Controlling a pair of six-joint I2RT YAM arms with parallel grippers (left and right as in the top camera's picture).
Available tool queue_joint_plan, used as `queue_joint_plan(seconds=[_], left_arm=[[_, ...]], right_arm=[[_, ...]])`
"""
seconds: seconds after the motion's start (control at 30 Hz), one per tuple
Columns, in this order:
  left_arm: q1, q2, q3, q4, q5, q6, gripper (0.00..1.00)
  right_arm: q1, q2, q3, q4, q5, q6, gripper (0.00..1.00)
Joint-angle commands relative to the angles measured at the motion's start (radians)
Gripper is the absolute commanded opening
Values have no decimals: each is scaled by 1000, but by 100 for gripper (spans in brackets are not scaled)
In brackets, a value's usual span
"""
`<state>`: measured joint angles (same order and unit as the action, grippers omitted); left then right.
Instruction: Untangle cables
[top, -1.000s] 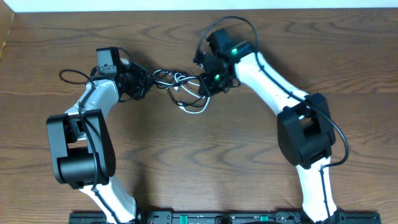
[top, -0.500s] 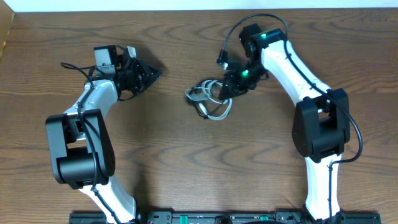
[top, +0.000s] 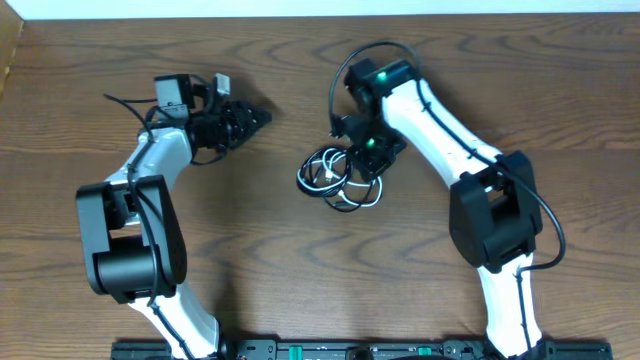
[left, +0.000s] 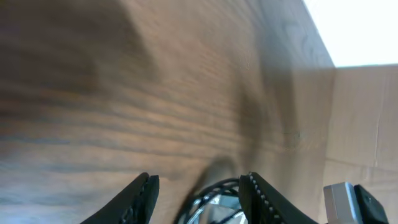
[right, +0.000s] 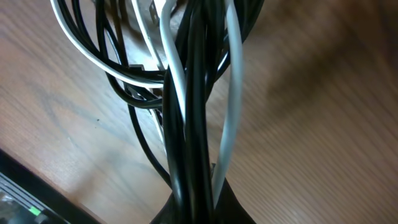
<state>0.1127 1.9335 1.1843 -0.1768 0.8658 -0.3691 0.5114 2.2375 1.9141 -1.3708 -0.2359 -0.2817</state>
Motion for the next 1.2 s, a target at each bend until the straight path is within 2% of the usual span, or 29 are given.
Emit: queue_joint_plan(seconds=[0.0, 0.1, 0.2, 0.37, 0.4, 0.43, 0.53, 0.6, 0.67, 0.7, 0.83, 0.97, 1.1, 1.17], left_arm=[[-60, -20, -2, -78, 11, 6, 46], [-124, -20, -2, -231, -128, 5, 46], [-180, -20, -2, -321, -245, 6, 46], [-263, -20, -2, -363, -314, 13, 45], [-275, -20, -2, -376, -347, 11, 34], [-286, -19, -2, -395, -393, 1, 30], [-320, -13, -3, -441, -507, -35, 28], [-334, -4, -2, -426, -520, -35, 24], [-338, 3, -2, -391, -521, -36, 11], [-338, 5, -2, -370, -524, -36, 8], [-321, 5, -2, -290, -621, -36, 8], [-275, 5, -2, -216, -720, -36, 7], [-220, 5, -2, -109, -707, -35, 7], [-200, 5, -2, -67, -652, -31, 7]], right_arm=[[0, -40, 13, -3, 19, -21, 1], [-3, -40, 13, 3, 15, -10, 1], [-3, -40, 13, 13, -10, -11, 1], [-3, -40, 13, 44, -18, -11, 1], [-3, -40, 13, 44, -18, -11, 1], [-4, -40, 13, 42, -18, -10, 1], [-13, -40, 13, 50, -28, 5, 1], [-16, -40, 13, 69, -62, 5, 1], [-16, -40, 13, 93, -121, 5, 1], [-16, -40, 13, 103, -148, 5, 1], [-10, -40, 13, 137, -214, 15, 1], [3, -40, 12, 176, -220, 89, 1], [19, -40, 7, 231, -220, 201, 2], [27, -38, 6, 245, -220, 233, 2]])
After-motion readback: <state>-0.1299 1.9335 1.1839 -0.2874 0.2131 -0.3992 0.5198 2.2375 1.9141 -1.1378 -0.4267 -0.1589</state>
